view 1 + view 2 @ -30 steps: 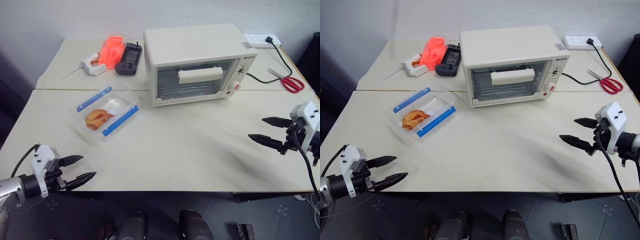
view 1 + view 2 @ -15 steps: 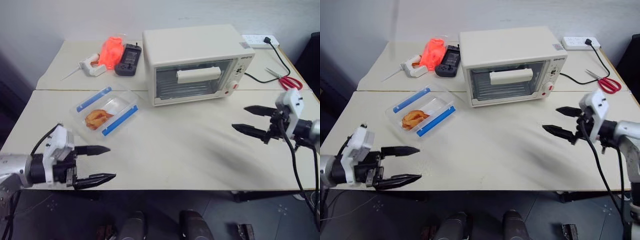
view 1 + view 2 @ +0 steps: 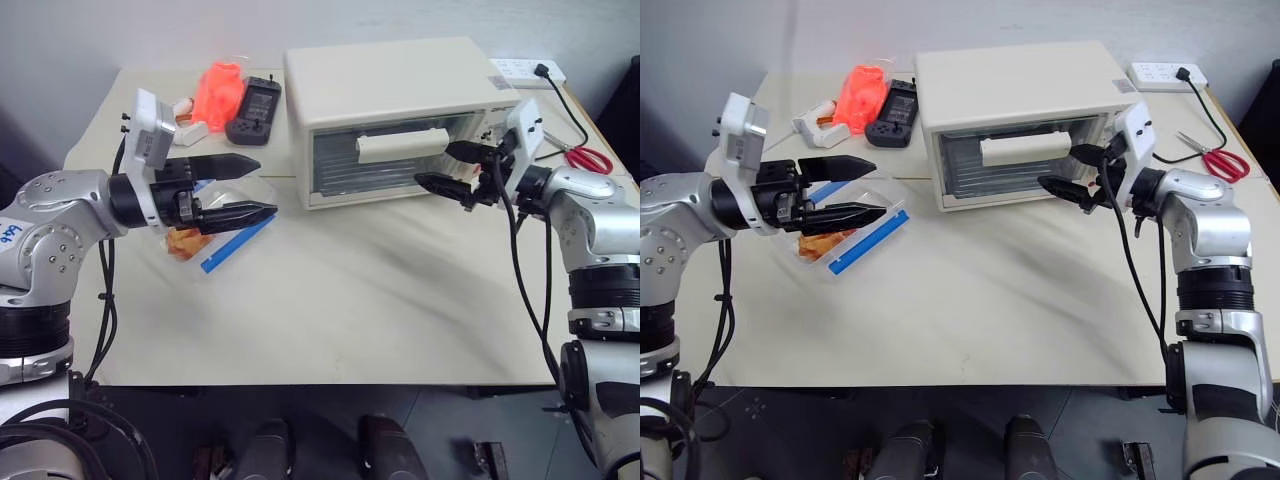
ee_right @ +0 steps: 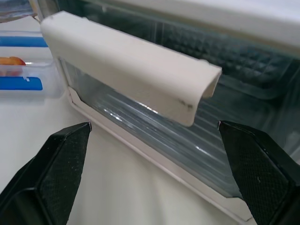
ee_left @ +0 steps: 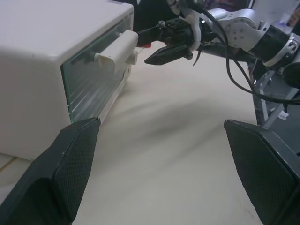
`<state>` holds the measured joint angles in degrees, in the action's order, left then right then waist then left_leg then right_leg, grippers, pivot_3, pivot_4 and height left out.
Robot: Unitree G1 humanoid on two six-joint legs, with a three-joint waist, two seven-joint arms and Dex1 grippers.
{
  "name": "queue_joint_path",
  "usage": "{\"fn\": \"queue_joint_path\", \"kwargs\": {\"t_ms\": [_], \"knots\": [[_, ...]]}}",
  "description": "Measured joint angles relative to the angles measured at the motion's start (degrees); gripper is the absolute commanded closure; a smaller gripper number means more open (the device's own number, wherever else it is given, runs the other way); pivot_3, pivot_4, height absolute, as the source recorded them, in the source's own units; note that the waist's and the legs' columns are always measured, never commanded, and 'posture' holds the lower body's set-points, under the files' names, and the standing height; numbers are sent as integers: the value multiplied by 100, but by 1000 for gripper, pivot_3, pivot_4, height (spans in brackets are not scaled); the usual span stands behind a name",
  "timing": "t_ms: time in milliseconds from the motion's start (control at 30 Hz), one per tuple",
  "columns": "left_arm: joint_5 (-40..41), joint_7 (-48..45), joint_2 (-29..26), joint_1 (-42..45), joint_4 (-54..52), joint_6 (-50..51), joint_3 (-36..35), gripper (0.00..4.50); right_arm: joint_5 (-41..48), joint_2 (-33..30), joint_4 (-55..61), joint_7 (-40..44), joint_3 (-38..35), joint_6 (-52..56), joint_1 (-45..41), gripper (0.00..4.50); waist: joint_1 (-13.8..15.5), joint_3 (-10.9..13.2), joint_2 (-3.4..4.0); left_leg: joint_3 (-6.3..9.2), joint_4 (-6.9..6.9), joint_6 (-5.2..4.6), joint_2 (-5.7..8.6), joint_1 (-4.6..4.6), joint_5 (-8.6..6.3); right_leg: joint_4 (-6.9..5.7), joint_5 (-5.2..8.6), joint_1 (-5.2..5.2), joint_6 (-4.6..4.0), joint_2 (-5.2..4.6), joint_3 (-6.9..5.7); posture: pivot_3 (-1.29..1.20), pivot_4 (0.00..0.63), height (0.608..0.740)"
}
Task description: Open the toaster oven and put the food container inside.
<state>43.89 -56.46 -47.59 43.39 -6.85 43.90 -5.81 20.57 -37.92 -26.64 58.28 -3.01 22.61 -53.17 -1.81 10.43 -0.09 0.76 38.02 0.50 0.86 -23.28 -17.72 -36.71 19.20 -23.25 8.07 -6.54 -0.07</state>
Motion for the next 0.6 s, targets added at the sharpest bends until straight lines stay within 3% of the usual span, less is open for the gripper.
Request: {"fn": "queue_joint_path", "kwargs": {"t_ms": [267, 500, 600], "knots": [[-439, -264, 220, 162, 142, -353, 340, 17, 48, 49, 281, 364, 12, -58, 28, 0, -35, 2, -4, -5, 18, 13, -7, 2, 27, -20, 0, -1, 1, 2, -13, 0, 150, 740], [-817, -298, 522, 413, 614, -671, 423, 17, 362, 44, 1061, 603, -187, 287, 582, 0, -56, 3, -5, -22, 13, 19, -12, 6, 42, -53, 0, -23, 2, 7, 6, 0, 150, 740], [-855, -235, 755, 696, 938, -731, 420, 585, 364, 44, 1265, 583, -207, 345, 720, 0, -59, 3, -5, -22, 12, 19, -12, 6, 42, -62, 0, -28, 2, 6, 7, 0, 150, 740]]}}
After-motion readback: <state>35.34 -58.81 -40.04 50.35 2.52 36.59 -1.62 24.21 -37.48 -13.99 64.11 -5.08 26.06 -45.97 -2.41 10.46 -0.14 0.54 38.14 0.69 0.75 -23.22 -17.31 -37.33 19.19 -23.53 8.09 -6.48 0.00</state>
